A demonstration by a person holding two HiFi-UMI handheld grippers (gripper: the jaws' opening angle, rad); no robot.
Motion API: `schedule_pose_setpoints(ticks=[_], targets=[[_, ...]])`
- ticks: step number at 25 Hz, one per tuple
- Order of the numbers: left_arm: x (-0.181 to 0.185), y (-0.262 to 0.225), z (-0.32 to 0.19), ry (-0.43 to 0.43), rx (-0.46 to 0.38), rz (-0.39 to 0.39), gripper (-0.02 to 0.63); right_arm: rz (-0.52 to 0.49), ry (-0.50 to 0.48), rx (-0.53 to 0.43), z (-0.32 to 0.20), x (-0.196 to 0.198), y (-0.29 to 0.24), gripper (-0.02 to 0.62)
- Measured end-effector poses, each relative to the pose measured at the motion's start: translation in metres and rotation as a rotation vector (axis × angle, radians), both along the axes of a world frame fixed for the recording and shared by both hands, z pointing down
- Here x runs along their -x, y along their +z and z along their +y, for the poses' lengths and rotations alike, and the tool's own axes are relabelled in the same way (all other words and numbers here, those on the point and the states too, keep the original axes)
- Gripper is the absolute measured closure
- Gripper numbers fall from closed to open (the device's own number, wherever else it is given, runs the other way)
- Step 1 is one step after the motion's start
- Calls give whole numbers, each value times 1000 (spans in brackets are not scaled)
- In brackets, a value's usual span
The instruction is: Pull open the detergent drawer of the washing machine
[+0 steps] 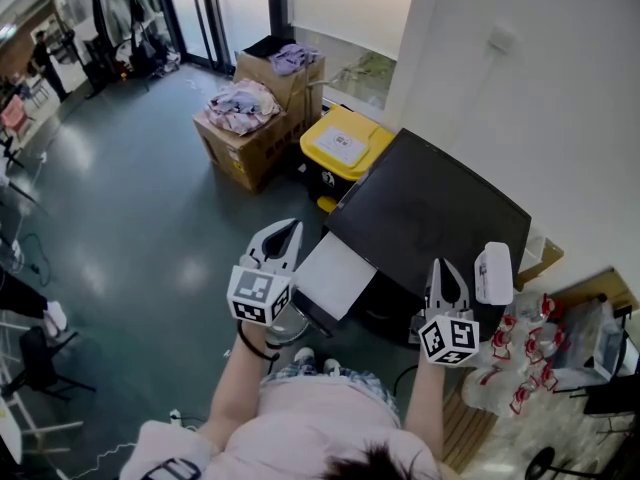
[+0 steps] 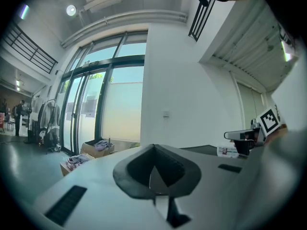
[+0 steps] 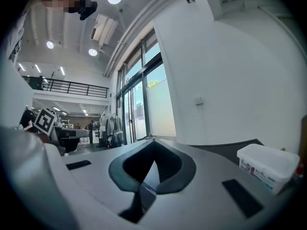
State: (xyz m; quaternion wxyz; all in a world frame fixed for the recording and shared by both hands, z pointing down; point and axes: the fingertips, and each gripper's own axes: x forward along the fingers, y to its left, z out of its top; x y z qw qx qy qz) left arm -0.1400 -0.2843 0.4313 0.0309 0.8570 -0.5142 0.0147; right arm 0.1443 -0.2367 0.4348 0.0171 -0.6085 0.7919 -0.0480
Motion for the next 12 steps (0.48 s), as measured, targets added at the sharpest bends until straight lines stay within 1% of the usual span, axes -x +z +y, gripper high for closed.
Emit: schedule_pose_setpoints(ticks=[12], targets=[[-7, 1, -7, 9, 2, -10, 581, 9, -7, 14, -7, 0, 3, 581]])
